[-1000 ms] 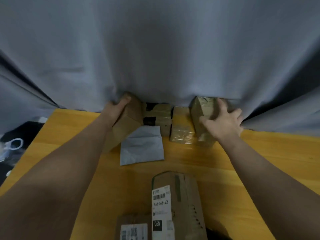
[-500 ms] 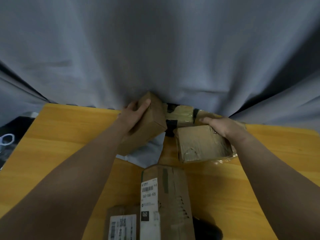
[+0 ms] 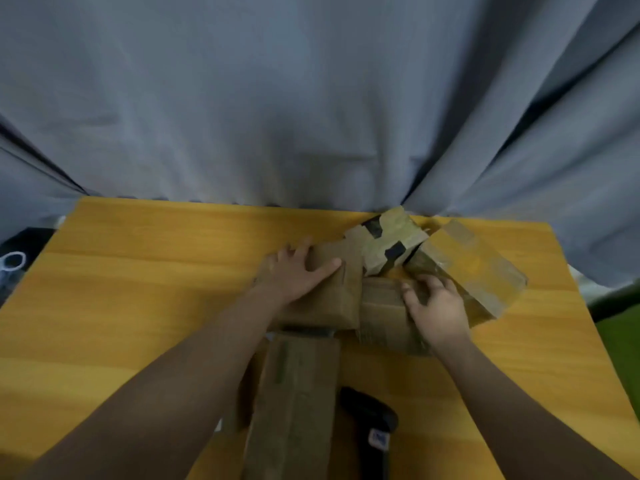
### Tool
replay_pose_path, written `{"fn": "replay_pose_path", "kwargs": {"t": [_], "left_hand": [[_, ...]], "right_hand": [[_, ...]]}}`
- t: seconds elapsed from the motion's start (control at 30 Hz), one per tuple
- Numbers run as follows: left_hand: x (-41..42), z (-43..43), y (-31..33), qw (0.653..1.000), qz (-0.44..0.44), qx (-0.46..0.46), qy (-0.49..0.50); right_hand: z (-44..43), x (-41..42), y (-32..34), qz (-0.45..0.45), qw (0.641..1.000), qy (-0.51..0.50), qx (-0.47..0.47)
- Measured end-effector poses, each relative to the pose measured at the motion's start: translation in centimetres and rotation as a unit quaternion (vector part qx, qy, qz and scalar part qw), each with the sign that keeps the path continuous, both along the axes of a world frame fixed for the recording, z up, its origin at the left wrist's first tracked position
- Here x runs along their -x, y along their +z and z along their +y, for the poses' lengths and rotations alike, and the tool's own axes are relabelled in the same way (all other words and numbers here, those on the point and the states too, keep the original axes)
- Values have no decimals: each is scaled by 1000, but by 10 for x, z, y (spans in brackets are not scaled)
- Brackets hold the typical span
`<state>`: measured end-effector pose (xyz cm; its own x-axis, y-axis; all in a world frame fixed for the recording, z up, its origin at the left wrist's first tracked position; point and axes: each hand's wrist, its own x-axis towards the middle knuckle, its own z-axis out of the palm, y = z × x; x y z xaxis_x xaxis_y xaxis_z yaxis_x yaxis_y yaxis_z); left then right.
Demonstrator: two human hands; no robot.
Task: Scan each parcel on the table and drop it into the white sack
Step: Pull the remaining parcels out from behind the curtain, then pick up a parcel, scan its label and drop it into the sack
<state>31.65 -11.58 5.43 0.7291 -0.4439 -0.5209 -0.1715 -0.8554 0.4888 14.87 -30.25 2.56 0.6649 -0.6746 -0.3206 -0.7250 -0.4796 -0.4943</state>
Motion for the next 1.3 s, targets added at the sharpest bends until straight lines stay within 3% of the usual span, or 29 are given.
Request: {"fn": "replay_pose_path", "kwargs": {"t": [0.17, 0.4, 0.7, 0.9, 1.07, 1.17, 1.3], "left_hand": [[52, 7, 16, 993, -116, 23, 30], [123, 58, 12, 983, -180, 23, 6], [146, 102, -51, 946, -299, -15, -126], [175, 124, -52, 938, -312, -20, -148], [221, 135, -62, 939, -281, -95, -174], [236, 142, -63, 951, -249, -118, -140], [252, 155, -60, 968, -199, -124, -92]], "right_hand": [[-3, 40, -4, -115, 993, -20, -21], [24, 70, -1, -57, 996, 64, 25], [112, 73, -35, -189, 956, 159, 161], [140, 91, -56, -148, 966, 87, 193], [162, 125, -71, -66, 993, 43, 83], [172, 145, -80, -96, 995, -36, 9], [189, 172, -80, -138, 984, -69, -87]]}}
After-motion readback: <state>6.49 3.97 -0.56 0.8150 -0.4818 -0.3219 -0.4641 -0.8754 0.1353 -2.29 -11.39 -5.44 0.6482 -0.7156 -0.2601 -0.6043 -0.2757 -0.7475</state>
